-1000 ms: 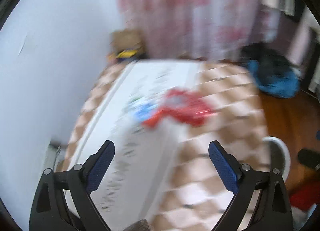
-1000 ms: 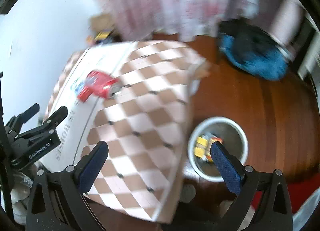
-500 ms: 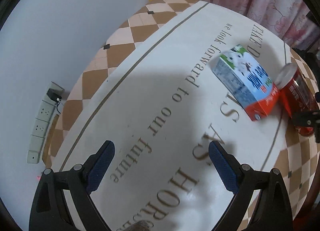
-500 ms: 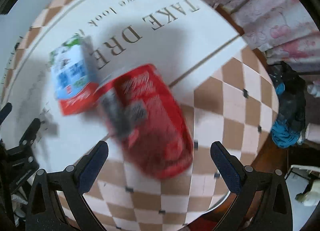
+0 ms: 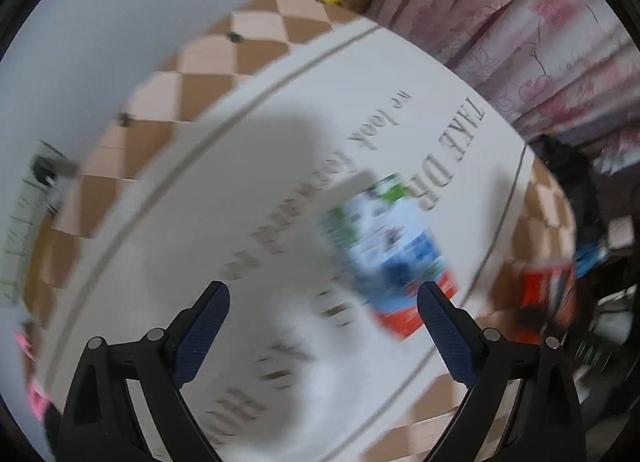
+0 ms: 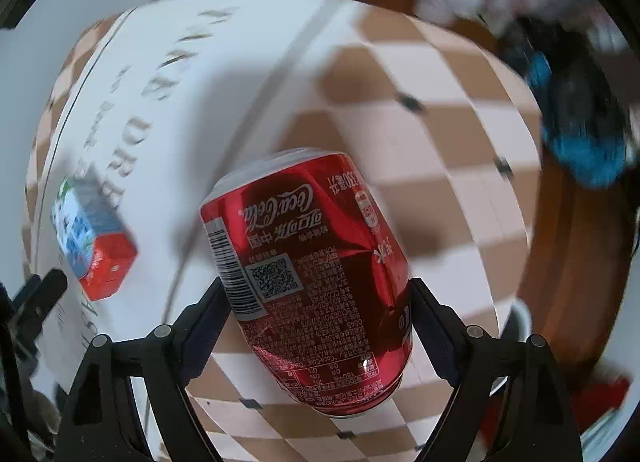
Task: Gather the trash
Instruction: 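Grasp the Pure Milk carton with the left tool while the right tool grasps the red can, then carry the milk carton and red can over the bin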
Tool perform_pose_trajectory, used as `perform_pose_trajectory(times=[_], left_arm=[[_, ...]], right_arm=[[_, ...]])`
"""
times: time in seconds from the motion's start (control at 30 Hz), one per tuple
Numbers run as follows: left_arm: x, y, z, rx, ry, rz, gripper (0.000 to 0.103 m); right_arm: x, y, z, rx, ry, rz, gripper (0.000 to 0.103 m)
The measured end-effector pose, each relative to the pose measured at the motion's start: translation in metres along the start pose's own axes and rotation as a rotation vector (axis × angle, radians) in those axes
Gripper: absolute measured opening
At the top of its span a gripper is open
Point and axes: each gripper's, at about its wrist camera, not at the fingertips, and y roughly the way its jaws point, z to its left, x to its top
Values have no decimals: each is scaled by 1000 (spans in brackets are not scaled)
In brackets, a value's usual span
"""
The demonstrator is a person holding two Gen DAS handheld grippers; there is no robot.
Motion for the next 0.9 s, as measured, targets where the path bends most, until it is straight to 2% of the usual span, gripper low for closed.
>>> perform_pose_trajectory(times=[0.1, 0.13, 0.23, 0.27, 0.3, 0.37, 0.4, 0.47, 0.53, 0.57, 0.63, 0.67, 0.73, 0.8, 0.83, 0.9], left_arm=[[16, 18, -13, -18, -21, 67, 95], [21, 24, -18, -1, -14, 75, 95], [27, 29, -28, 41, 7, 57, 94], [27, 29, -31, 51, 23, 47, 78], [25, 29, -35, 69, 49, 46, 68], [19, 26, -45, 71, 112, 25, 64], [15, 24, -49, 77, 155, 15, 62], [2, 19, -64, 106, 309, -17, 61], [-8, 16, -72, 131, 405, -40, 61], [-10, 17, -75, 131, 432, -27, 61], [-12, 31, -74, 144, 434, 41, 62], [-13, 33, -72, 148, 428, 46, 63], [-16, 30, -72, 145, 415, 7, 62], [-20, 25, -69, 148, 392, -17, 54], [-21, 22, -68, 144, 392, -32, 54], [-26, 18, -69, 155, 401, -46, 52]], right_arm=[[-4, 5, -20, 57, 57, 36, 89], [-4, 6, -23, 75, 66, 39, 89], [-2, 7, -29, 96, 74, 53, 89], [-1, 6, -30, 96, 66, 51, 89], [2, 5, -29, 95, 56, 49, 90], [-2, 3, -25, 81, 35, 41, 90], [-5, 1, -20, 67, 20, 34, 91], [-11, 1, -4, 40, -9, 22, 91], [-20, 0, 1, 23, -36, 16, 91], [-23, 1, 4, 9, -53, 15, 91], [-20, 3, 8, -10, -62, 14, 91], [-20, 5, 10, -6, -57, 14, 91], [-22, 5, 11, -10, -49, 6, 91], [-22, 4, 12, -15, -48, -10, 91], [-23, 4, 15, -12, -50, -20, 85], [-27, 2, 15, -15, -53, -38, 85]])
